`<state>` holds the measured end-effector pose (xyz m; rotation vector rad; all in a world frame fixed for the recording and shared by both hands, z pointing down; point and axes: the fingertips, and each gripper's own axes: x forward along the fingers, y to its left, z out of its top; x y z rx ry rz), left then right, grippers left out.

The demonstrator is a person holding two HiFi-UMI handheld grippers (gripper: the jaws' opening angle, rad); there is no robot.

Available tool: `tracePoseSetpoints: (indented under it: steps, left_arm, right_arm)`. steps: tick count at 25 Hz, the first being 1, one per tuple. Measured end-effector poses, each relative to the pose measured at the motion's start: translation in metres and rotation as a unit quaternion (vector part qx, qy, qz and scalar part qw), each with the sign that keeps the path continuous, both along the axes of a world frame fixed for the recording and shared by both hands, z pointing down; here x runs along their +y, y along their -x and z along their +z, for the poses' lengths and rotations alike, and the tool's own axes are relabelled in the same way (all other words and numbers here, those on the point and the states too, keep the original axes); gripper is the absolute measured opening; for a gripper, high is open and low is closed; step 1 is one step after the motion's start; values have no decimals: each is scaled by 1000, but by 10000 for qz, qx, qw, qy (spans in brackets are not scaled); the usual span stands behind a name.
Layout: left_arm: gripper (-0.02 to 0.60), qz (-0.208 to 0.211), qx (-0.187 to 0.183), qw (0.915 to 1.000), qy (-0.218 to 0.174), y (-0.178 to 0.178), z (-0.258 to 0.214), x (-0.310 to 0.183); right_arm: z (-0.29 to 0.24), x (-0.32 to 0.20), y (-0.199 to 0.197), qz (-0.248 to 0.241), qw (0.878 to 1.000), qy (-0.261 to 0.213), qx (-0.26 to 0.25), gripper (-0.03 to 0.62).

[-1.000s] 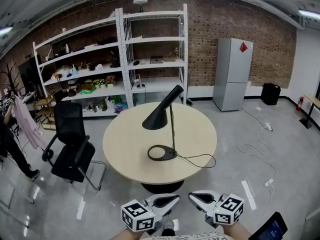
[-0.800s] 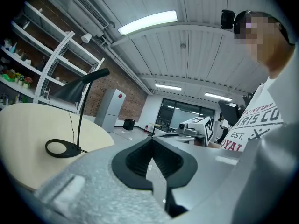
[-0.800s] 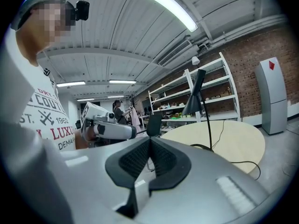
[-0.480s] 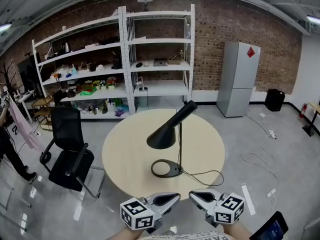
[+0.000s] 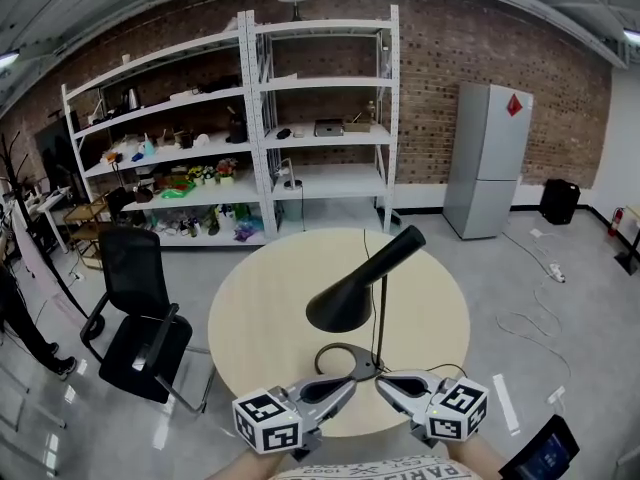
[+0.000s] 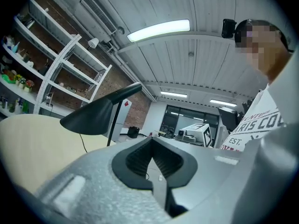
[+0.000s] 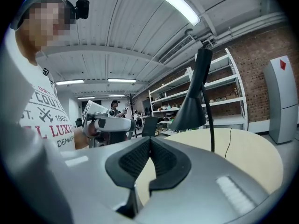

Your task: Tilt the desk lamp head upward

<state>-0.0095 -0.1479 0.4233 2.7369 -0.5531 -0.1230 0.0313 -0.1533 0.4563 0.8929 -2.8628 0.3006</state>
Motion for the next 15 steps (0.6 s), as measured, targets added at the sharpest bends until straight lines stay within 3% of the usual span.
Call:
tracePoseSetpoints:
  steps: [9,15]
  left_arm:
    - [0,-65,122,9999,-89,14,0,-41]
    - [0,-100,290,9994,133,20,11,-55]
  right_arm:
    - [12,-37,-11,291,9996,2,22,6]
    - [22,-54,-22,461,9989,86,-33,6]
